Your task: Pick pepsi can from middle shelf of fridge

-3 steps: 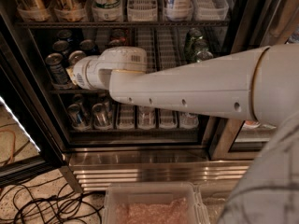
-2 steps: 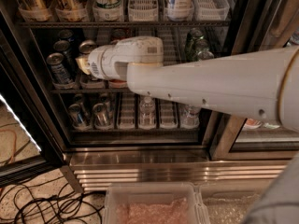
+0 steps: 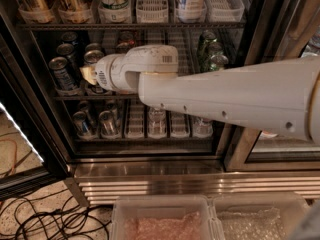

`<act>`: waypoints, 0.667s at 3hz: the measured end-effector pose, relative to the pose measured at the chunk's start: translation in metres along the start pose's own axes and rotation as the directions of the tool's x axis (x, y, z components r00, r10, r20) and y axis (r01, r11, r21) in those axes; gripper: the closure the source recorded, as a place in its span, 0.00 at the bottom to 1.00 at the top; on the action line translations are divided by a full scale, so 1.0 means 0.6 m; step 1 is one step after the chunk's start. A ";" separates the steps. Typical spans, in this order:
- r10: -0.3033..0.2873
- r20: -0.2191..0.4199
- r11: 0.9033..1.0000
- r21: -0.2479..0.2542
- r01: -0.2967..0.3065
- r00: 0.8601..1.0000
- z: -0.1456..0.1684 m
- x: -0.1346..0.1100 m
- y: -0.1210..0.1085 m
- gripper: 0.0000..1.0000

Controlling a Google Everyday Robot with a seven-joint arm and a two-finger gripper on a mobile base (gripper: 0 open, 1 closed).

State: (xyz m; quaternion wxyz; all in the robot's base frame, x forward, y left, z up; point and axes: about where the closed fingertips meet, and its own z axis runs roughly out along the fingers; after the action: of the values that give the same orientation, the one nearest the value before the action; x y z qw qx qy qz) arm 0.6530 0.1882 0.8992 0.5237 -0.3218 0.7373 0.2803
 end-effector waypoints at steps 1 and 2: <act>0.097 -0.009 0.992 -0.082 -0.097 0.995 -0.008 0.021 0.064 1.00; 0.183 -0.037 0.973 -0.139 -0.187 0.982 -0.019 0.050 0.119 1.00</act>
Offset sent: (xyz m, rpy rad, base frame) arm -0.1156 0.0473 -0.0357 0.2524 0.3812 0.0866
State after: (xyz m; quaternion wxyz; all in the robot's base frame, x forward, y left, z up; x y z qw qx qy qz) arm 0.5840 0.2200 0.8794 0.4622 -0.2914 0.7485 0.3757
